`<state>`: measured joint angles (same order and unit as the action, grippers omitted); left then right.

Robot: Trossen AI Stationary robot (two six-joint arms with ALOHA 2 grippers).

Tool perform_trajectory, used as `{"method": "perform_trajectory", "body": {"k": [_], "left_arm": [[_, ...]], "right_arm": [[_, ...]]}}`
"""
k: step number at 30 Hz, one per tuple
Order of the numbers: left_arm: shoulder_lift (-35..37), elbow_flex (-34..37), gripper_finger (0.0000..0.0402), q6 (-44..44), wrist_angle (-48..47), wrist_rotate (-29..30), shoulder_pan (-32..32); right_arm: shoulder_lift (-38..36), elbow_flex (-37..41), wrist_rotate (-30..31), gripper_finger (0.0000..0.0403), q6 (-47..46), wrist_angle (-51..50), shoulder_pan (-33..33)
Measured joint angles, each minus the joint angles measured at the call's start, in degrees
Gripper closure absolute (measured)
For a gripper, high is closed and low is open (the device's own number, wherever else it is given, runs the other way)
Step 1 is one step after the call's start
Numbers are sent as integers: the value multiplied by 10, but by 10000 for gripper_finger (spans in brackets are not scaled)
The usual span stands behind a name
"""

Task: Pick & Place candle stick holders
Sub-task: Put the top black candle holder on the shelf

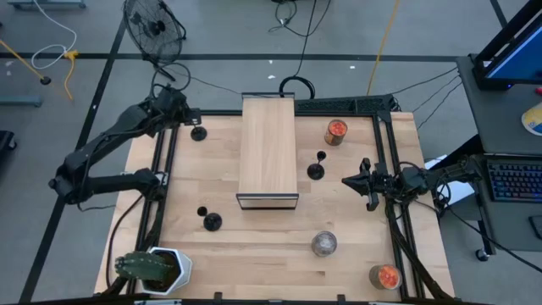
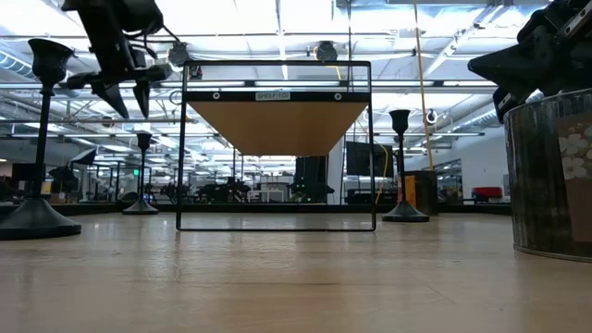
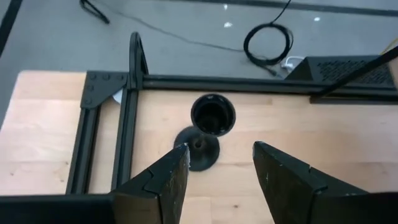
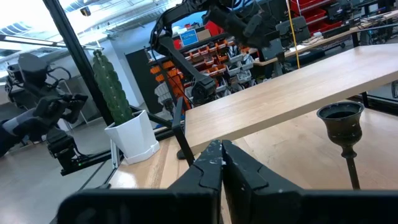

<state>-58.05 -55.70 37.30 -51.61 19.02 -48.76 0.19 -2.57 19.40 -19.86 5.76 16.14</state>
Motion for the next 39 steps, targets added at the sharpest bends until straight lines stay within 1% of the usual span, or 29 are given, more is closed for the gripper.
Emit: {"method": "perform_trajectory", "body": {"k": [7,23,36,39], "left_arm": [[-25,0,213,38,3,-7,-10],[-28,0,213,42,4,-5,-39],[-90,0,213,45,-7,-6,-39],[-97,0,213,50,-9,-18,-39]], "right_arm": [[0,0,0,403,0,0,0],[0,0,0,403,0,0,0],[0,0,0,403,0,0,0],[0,0,0,403,0,0,0]]}}
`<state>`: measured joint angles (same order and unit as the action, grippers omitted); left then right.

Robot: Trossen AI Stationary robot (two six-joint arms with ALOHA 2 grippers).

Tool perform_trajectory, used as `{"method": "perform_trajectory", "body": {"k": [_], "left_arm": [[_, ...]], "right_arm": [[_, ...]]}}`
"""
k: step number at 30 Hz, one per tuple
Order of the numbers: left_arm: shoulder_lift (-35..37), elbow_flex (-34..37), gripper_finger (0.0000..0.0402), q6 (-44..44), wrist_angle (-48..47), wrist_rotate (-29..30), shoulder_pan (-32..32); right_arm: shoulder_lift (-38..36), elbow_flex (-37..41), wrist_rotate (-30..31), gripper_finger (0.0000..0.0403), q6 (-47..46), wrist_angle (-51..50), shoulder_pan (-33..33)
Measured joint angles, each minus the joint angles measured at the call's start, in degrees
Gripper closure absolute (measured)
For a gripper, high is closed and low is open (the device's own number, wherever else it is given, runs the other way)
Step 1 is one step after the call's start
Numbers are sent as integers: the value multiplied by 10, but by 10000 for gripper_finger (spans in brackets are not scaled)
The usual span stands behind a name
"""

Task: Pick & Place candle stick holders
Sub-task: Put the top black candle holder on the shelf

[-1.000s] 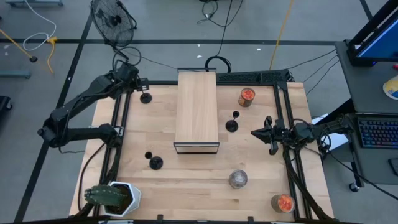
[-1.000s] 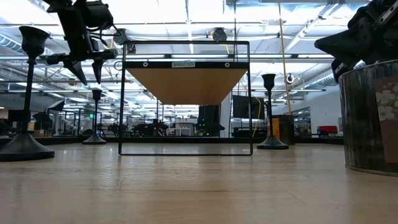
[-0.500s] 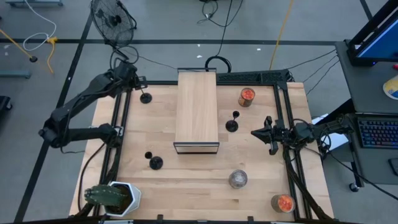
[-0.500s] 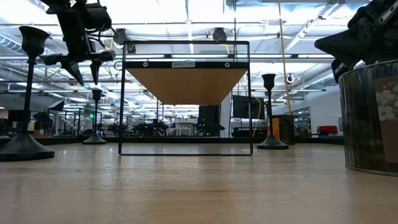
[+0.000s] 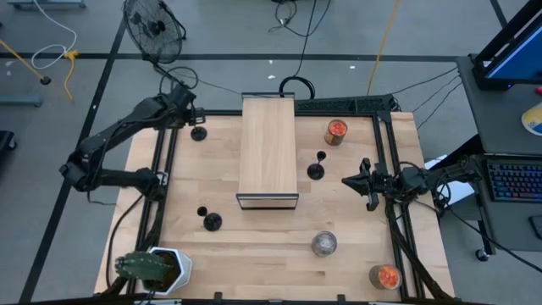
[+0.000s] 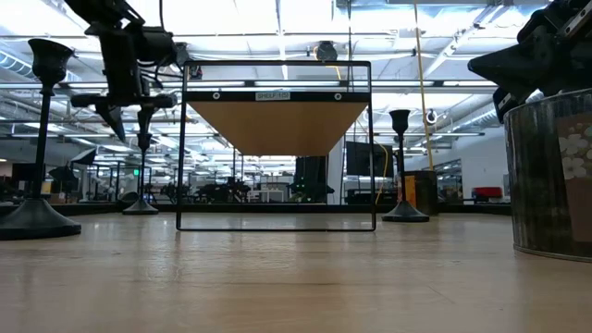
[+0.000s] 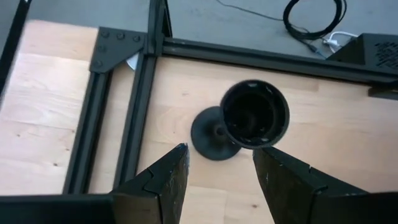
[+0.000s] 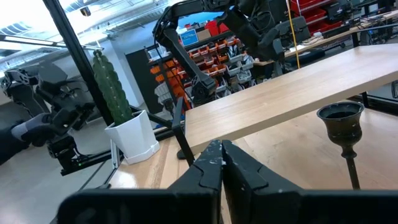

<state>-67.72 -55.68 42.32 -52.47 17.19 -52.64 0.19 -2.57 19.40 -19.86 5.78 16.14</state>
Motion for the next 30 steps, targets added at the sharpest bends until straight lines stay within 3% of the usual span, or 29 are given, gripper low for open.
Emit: {"method": "perform_trajectory", "body": {"k": [9,16,30], "left_arm": [[51,0,213,17,0,-32,0],[97,0,213,35,0,9,-3],[39,0,213,43,49,-15,-23]], "right_arm": [[0,0,0,403,-5,0,0],[0,0,0,403,-4,0,0],[0,0,0,403,4,0,0]]}}
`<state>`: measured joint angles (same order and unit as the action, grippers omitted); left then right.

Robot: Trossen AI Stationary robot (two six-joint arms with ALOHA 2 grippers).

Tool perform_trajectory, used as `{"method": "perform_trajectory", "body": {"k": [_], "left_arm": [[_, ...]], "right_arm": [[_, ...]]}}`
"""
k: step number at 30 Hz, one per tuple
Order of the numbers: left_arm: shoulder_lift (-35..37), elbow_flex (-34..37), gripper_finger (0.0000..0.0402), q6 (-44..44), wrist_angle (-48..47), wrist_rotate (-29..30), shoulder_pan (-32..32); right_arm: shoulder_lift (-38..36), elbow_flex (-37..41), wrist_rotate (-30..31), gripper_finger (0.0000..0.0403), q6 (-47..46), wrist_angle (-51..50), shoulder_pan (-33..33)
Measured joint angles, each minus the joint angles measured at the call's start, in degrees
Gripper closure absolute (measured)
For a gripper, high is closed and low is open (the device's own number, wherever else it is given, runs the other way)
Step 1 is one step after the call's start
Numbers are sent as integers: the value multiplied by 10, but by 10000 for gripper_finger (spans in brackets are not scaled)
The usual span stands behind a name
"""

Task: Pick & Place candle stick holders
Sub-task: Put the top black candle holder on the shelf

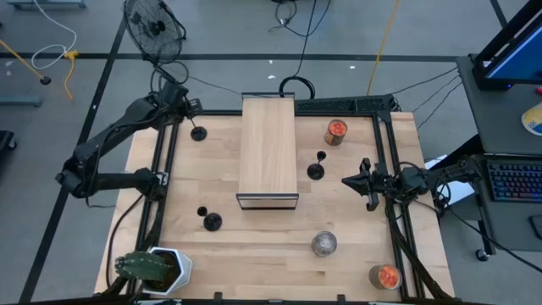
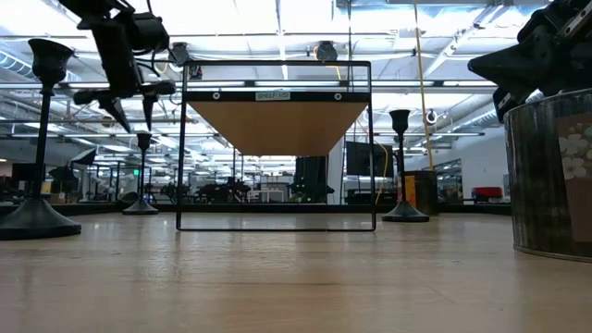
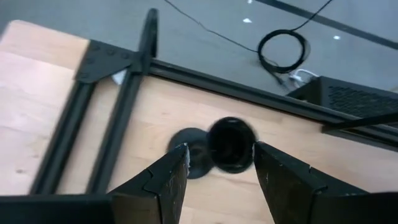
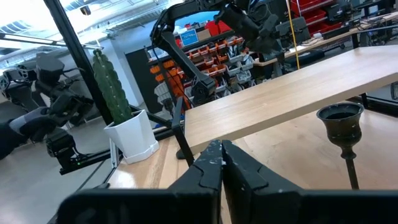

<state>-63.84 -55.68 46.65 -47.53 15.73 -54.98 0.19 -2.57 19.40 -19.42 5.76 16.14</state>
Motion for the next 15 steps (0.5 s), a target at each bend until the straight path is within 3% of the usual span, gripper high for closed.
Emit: {"method": "perform_trajectory", "body": {"k": [15], "left_arm": [[-7,0,213,11,-13,8,-8]], "right_arm": [[0,0,0,403,0,0,0]]}}
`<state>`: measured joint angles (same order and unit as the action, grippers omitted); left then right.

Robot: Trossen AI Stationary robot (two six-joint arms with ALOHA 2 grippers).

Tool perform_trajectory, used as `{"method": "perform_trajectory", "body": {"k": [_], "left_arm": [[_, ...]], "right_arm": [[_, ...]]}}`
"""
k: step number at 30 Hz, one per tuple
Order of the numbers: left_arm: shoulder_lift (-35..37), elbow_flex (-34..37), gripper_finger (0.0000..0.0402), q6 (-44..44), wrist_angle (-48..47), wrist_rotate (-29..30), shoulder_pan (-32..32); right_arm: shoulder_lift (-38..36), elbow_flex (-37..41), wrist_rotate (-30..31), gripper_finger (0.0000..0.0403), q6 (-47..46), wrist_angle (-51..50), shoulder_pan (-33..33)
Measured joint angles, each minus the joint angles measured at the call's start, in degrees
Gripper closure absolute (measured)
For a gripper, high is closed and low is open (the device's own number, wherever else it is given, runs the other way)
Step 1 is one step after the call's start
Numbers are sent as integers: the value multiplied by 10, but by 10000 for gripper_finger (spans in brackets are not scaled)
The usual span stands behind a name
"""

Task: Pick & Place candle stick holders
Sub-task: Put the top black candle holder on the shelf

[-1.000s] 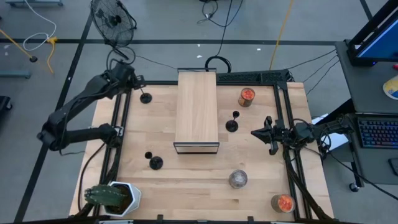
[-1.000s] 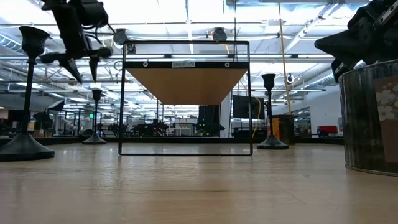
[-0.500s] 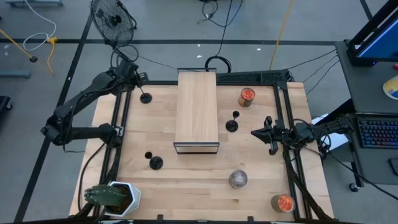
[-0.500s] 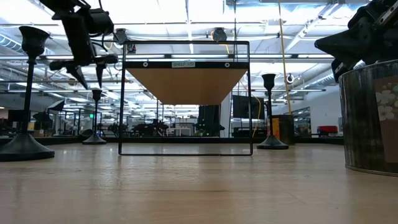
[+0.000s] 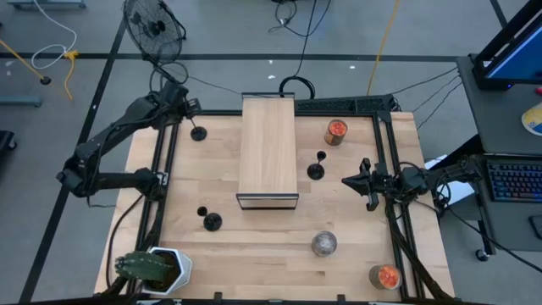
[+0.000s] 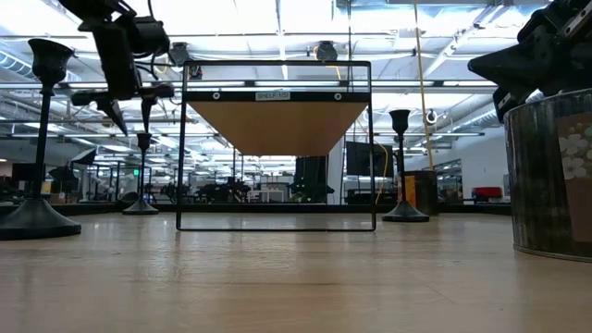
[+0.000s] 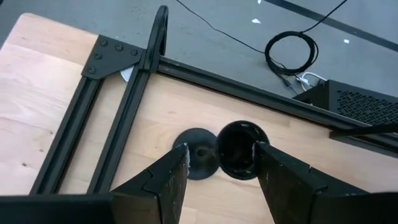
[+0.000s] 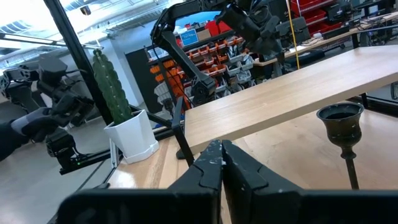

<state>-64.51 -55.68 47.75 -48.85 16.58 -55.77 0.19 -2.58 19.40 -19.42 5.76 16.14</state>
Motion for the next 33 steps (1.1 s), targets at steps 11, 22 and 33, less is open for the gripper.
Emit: {"method": "perform_trajectory", "body": {"k": [11,22,33], "left_arm": [[0,0,213,-5,-36,0,-16],[-46,-3,213,8,-12,-20,0],[-54,-2,239,19,-8,-16,1]], "right_arm": [[0,0,0,403,7,0,0],[0,0,0,403,7,0,0],[0,0,0,403,7,0,0]]}}
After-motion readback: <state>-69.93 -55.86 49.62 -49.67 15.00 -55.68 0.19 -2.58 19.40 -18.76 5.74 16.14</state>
